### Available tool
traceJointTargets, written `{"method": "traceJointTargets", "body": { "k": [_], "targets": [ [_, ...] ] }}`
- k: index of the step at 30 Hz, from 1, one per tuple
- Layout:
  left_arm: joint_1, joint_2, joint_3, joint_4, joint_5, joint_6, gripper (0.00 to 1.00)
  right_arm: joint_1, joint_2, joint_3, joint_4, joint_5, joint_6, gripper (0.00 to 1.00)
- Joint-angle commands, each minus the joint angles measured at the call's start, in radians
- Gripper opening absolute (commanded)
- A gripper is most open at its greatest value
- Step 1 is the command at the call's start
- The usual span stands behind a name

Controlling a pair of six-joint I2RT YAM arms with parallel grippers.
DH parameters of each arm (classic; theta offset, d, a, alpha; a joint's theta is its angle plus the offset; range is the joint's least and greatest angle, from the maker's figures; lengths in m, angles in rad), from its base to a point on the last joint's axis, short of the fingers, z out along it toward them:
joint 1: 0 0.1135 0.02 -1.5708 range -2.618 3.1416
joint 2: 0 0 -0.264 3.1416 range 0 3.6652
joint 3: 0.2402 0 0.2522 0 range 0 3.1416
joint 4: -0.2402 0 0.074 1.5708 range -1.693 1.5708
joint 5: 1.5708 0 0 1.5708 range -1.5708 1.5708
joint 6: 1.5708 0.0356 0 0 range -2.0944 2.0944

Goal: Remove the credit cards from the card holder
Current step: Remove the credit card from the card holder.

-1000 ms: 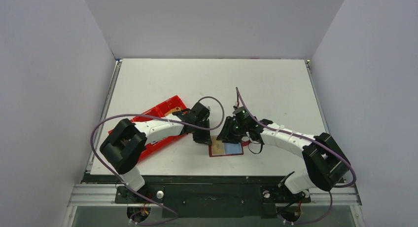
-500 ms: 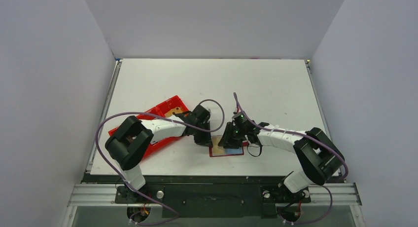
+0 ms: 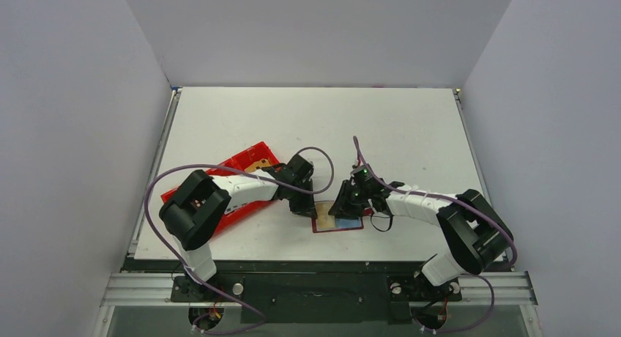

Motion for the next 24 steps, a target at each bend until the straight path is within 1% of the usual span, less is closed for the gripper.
{"method": "traceJointTargets", "body": {
  "k": [1,3,5,11,16,24],
  "targets": [
    [0.000,0.070,-0.006,-0.046,-0.070,0.012,0.00,-0.008,0.009,-0.035,0.080,-0.028,0.007,0.24],
    [0.001,0.076,-0.006,-0.046,-0.069,0.011,0.00,-0.013,0.015,-0.056,0.122,-0.047,0.030,0.13],
    [0.001,0.082,-0.008,-0.046,-0.067,0.008,0.00,-0.024,0.019,-0.085,0.184,-0.069,0.055,0.11],
    [-0.001,0.089,-0.007,-0.049,-0.067,0.006,0.00,-0.065,0.015,-0.153,0.328,-0.127,0.108,0.10],
    [-0.001,0.098,-0.002,-0.056,-0.068,0.003,0.00,-0.085,0.006,-0.185,0.383,-0.141,0.136,0.00],
    [0.001,0.115,0.004,-0.077,-0.084,0.002,0.00,-0.113,-0.027,-0.229,0.436,-0.132,0.158,0.00]
  ]
}}
